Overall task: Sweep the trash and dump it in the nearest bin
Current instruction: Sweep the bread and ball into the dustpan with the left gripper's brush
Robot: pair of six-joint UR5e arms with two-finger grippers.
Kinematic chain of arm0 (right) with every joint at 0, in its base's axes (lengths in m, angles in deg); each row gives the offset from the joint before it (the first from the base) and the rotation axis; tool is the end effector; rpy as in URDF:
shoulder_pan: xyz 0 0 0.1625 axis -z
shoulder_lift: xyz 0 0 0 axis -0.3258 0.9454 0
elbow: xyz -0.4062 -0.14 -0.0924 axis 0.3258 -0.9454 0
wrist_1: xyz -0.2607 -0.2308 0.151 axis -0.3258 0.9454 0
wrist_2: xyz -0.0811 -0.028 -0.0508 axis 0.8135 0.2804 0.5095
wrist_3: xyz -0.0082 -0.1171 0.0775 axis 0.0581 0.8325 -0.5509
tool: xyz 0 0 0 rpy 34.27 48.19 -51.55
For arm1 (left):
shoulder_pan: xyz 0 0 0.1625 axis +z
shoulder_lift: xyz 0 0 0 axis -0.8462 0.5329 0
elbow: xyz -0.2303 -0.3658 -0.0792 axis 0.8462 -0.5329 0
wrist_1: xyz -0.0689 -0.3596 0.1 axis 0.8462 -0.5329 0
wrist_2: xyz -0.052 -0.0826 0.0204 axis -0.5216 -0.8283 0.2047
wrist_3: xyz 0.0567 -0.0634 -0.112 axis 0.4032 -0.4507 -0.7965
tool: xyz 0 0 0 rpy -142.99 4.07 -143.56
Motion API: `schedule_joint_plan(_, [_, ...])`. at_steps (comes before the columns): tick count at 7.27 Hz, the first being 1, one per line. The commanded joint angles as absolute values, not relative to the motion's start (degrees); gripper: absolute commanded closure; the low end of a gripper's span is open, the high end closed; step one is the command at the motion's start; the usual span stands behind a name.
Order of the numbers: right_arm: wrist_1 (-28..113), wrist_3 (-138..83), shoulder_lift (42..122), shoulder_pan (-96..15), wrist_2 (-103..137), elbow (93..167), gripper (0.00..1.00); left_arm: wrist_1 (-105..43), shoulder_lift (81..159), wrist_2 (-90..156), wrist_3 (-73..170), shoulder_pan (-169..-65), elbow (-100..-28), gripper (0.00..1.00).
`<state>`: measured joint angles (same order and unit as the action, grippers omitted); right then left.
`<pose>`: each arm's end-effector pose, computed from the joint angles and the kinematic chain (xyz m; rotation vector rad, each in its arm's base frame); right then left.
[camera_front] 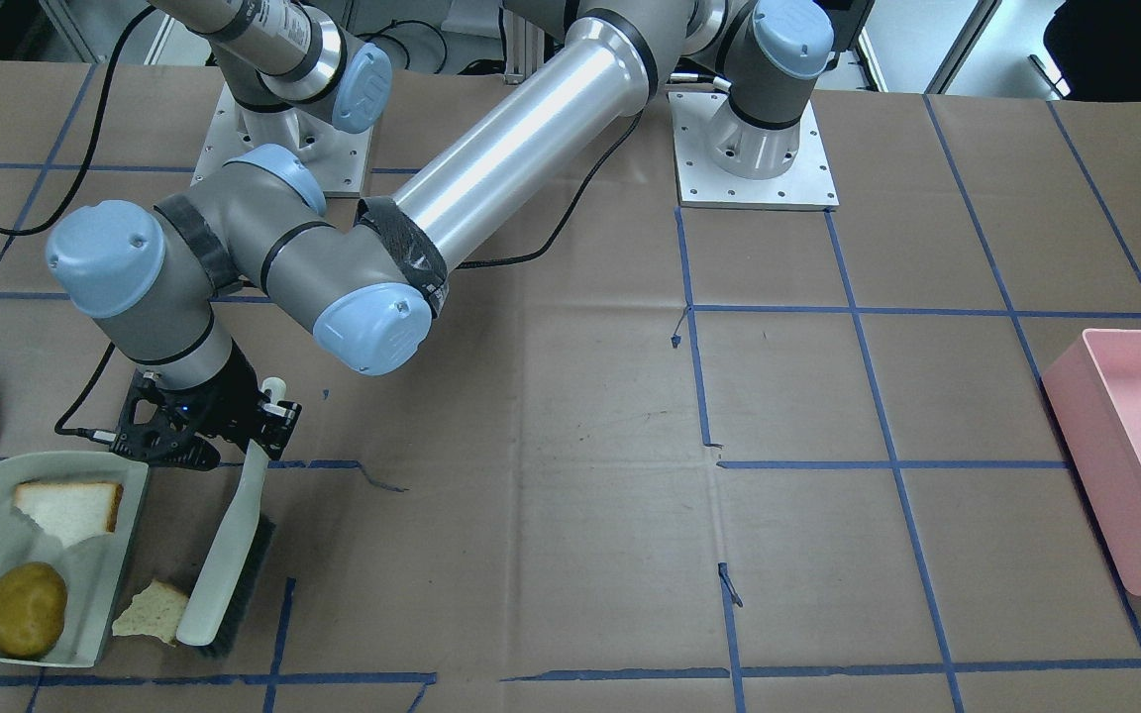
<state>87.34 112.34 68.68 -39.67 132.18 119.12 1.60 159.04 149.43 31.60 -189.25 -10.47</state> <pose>-0.2435 -0.6456 0.2485 2.1725 -2.1057 -0.0246 -0.6398 -0.5413 0.2152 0.2562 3.0629 -0.0855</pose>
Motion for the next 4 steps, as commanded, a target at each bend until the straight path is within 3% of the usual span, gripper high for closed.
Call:
schedule_joint_plan(1, [87.3,112.3,68.7,-39.9,132.2,119.1,1.00,-1.6,160.7,149.3,32.5,-189.2,-7.9,1.00])
schedule_joint_plan(4, [87.2,112.3,68.6,-39.9,131.4,119.3,1.00,-1.6,161.5,148.8,33.4,-189.2,-7.3,1.00])
